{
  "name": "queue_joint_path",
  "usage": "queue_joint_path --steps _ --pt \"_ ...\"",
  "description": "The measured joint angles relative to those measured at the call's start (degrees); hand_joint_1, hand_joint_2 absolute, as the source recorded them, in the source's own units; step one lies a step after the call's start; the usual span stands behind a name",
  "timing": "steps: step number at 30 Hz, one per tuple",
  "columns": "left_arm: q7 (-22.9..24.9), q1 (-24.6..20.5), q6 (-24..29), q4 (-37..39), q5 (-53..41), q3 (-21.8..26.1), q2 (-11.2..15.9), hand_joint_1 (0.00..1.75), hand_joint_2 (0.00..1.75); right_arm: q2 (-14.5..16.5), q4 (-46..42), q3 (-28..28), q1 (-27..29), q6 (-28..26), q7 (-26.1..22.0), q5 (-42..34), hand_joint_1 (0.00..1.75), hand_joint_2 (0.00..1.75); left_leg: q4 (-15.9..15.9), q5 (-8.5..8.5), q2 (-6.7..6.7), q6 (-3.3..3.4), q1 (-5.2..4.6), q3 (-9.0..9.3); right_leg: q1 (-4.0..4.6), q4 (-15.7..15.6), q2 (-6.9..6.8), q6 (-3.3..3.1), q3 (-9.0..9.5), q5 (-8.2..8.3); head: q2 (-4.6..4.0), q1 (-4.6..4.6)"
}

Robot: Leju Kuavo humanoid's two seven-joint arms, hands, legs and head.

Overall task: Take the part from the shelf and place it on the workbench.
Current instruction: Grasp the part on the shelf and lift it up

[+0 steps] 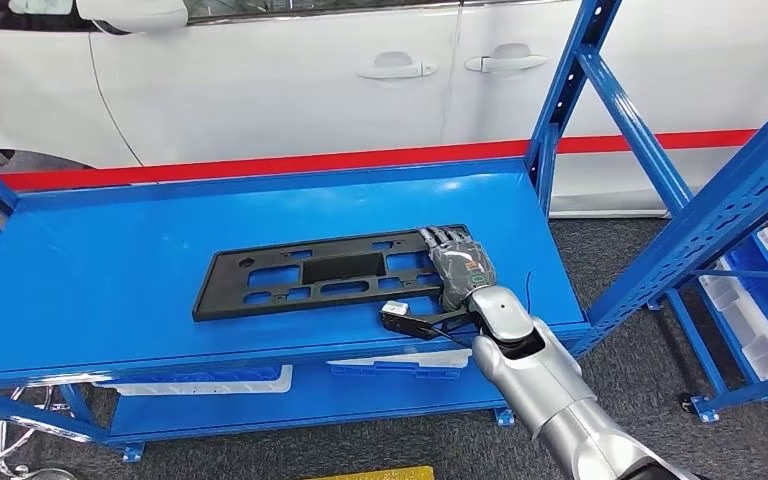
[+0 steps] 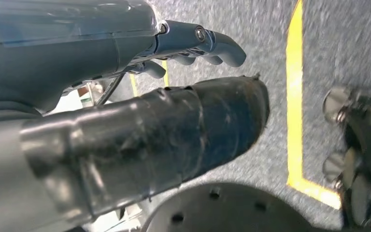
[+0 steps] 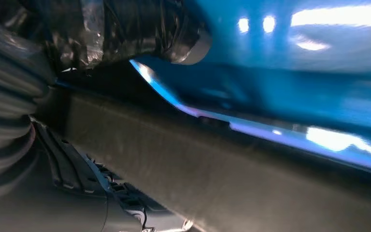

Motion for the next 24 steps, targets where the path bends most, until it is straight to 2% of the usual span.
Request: queue_joint_path --steps 2,4,5,6,7,8,9,11,12,15,17,20,21,22,23,24 --pt "-0.1 0.0 0.0 0.0 0.0 0.4 -0.1 0.0 0.0 0.3 0.8 -0.2 -0.2 0.1 0.2 0.3 1.73 1.75 5.1 -2.71 0.03 -0.38 0.12 -2.38 -0.12 -0.4 -0.08 -0.49 0.37 0.09 0.0 -0.03" --pt "-0.2 0.0 0.0 -0.1 0.1 0.8 -0.1 0.0 0.0 0.5 1.3 -0.3 -0.3 0.2 0.2 0.6 1.73 1.75 11.5 -5.3 0.04 -0.61 0.15 -5.72 -0.05 -0.4 -0.13 -0.66 0.39 0.04 0.0 -0.05" --pt "-0.3 0.0 0.0 -0.1 0.2 1.0 -0.1 0.0 0.0 0.5 1.4 -0.4 -0.3 0.3 0.2 0.7 1.73 1.75 14.0 -5.86 0.04 -0.68 0.15 -7.15 -0.02 -0.4 -0.14 -0.7 0.42 0.0 0.0 -0.05" --pt "-0.4 0.0 0.1 -0.1 0.3 1.2 -0.1 0.0 0.0 0.6 1.6 -0.4 -0.4 0.3 0.1 0.8 1.74 1.75 15.1 -5.58 0.04 -0.7 0.15 -8.0 0.0 -0.4 -0.13 -0.71 0.5 -0.06 0.0 -0.05" --pt "-0.4 0.1 0.1 -0.2 0.3 1.3 -0.1 0.0 0.0 0.6 1.7 -0.4 -0.4 0.4 0.1 0.9 1.74 1.75 14.9 -4.48 0.05 -0.67 0.15 -8.17 0.02 -0.4 -0.11 -0.72 0.65 -0.13 0.0 -0.05" --pt "-0.5 0.1 0.1 -0.2 0.4 1.5 -0.1 0.0 0.0 0.6 1.8 -0.5 -0.5 0.4 0.1 0.9 1.75 1.75 12.1 -2.34 0.05 -0.56 0.15 -7.1 0.02 -0.4 -0.05 -0.68 0.87 -0.24 0.0 -0.05" --pt "-0.5 0.1 0.1 -0.2 0.4 1.7 -0.1 0.0 0.0 0.7 1.8 -0.6 -0.6 0.5 0.1 1.0 1.75 1.75 8.0 0.06 0.06 -0.39 0.15 -5.25 0.01 -0.4 0.01 -0.59 1.11 -0.38 0.0 -0.05" --pt "-0.6 0.1 0.1 -0.3 0.4 2.2 -0.1 0.0 0.0 0.8 1.8 -0.9 -1.0 0.7 -0.1 1.1 1.75 1.75 0.8 2.68 0.04 0.06 -0.03 -1.91 0.23 -0.3 0.13 -0.19 1.38 -0.65 0.0 -0.04" --pt "-0.7 0.1 0.1 -0.3 0.3 2.4 -0.2 0.0 0.0 0.8 1.8 -1.1 -1.1 0.8 -0.3 1.1 1.75 1.75 -0.8 2.87 0.02 0.27 -0.13 -1.16 0.33 -0.3 0.16 0.09 1.41 -0.7 0.0 -0.02" --pt "-1.1 0.0 0.1 -0.4 0.0 3.1 -0.2 0.0 0.0 0.8 1.6 -1.7 -1.2 1.1 -1.0 0.9 1.75 1.75 -1.7 2.88 0.05 1.12 -0.08 -0.69 0.39 -0.3 0.22 1.0 1.62 -0.79 0.0 0.0" --pt "-1.2 0.0 0.1 -0.4 -0.1 3.5 -0.3 0.0 0.0 0.8 1.5 -1.9 -1.1 1.3 -1.3 0.8 1.75 1.75 -2.1 3.2 0.24 1.82 0.18 -0.42 0.35 2.2 0.17 1.57 0.71 -2.63 0.0 0.03" --pt "-1.4 0.0 0.1 -0.4 -0.1 3.9 -0.4 0.0 1.31 0.8 1.4 -2.0 -1.0 1.3 -1.3 0.8 1.75 1.75 -2.2 3.31 0.39 2.25 0.1 -0.57 0.17 12.7 0.11 2.13 -4.19 -7.99 0.0 0.03" --pt "-1.5 0.0 0.1 -0.5 0.0 4.0 -0.4 0.0 1.75 0.8 1.4 -2.0 -0.9 1.3 -1.4 0.7 1.75 1.75 -2.2 3.31 0.38 2.27 0.06 -0.59 0.12 15.0 0.1 2.2 -5.33 -8.6 0.0 0.03" --pt "-1.7 0.0 0.2 -0.5 0.1 4.1 -0.4 0.0 1.75 0.8 1.3 -2.0 -0.8 1.2 -1.6 0.5 1.75 1.75 -2.2 3.3 0.35 2.27 0.02 -0.57 0.1 15.2 0.1 2.16 -5.41 -7.98 0.0 0.03" --pt "-1.9 0.0 0.4 -0.6 0.3 4.3 -0.4 0.0 1.75 0.8 1.0 -2.1 -0.6 1.2 -1.8 0.2 1.75 1.75 -2.1 3.27 0.31 2.24 -0.01 -0.49 0.1 13.1 0.1 2.02 -4.35 -6.36 0.0 0.03" --pt "-2.2 0.0 0.5 -0.6 0.5 4.6 -0.5 0.0 1.75 0.7 0.5 -2.3 -0.5 1.1 -2.1 -0.2 1.75 1.75 -2.1 3.21 0.27 2.19 -0.04 -0.39 0.14 9.3 0.1 1.73 -2.45 -4.23 0.0 0.03"
